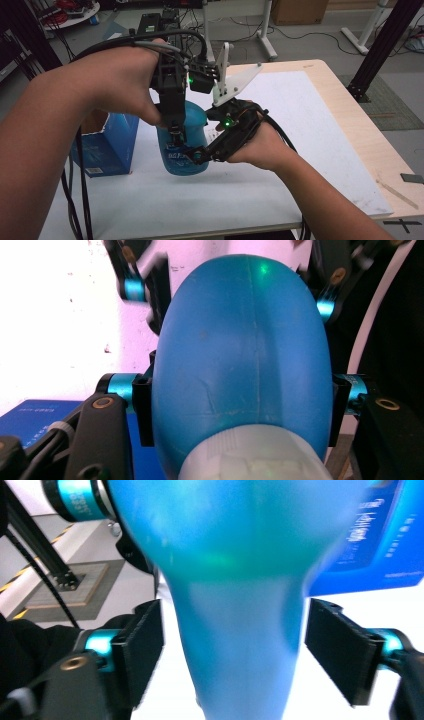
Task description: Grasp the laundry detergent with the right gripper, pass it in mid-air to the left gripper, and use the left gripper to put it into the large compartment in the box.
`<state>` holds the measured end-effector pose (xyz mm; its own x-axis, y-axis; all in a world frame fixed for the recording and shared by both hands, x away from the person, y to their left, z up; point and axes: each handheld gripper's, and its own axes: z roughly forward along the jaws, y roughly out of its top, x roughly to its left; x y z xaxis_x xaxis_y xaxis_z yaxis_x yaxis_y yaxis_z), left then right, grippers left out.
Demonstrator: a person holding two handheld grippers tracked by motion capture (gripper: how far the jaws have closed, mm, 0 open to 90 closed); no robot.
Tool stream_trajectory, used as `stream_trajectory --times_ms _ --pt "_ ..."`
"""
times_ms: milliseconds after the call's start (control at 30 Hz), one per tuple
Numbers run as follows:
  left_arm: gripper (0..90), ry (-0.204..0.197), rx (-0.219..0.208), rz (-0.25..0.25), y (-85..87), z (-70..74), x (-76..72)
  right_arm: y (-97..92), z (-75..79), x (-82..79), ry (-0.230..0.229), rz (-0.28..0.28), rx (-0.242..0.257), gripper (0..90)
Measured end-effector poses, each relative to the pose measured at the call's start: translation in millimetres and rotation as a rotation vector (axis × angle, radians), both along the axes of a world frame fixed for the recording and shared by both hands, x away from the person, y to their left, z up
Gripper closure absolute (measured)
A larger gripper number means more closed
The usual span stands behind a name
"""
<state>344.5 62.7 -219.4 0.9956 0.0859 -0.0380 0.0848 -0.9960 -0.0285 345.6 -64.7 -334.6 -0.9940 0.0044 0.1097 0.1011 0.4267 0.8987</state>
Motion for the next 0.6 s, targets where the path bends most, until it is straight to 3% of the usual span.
stream_trajectory --times_ms 133,267,500,600 --pt "38.8 -0.004 0.004 0.007 -0.4 0.6 -0.1 -10.8 4.3 -2.2 -0.026 -0.035 0.001 13.0" --pt "38.8 0.000 0.007 0.013 -1.0 1.3 0.8 -19.9 8.2 -2.4 -0.043 -0.063 0.001 13.1" --pt "38.7 0.010 0.008 0.027 1.3 2.6 3.0 -26.5 14.4 -2.8 -0.051 -0.059 -0.002 12.9" --pt "38.7 0.011 0.007 0.035 4.3 3.4 5.3 -29.6 19.0 -5.5 -0.075 -0.084 0.002 8.5"
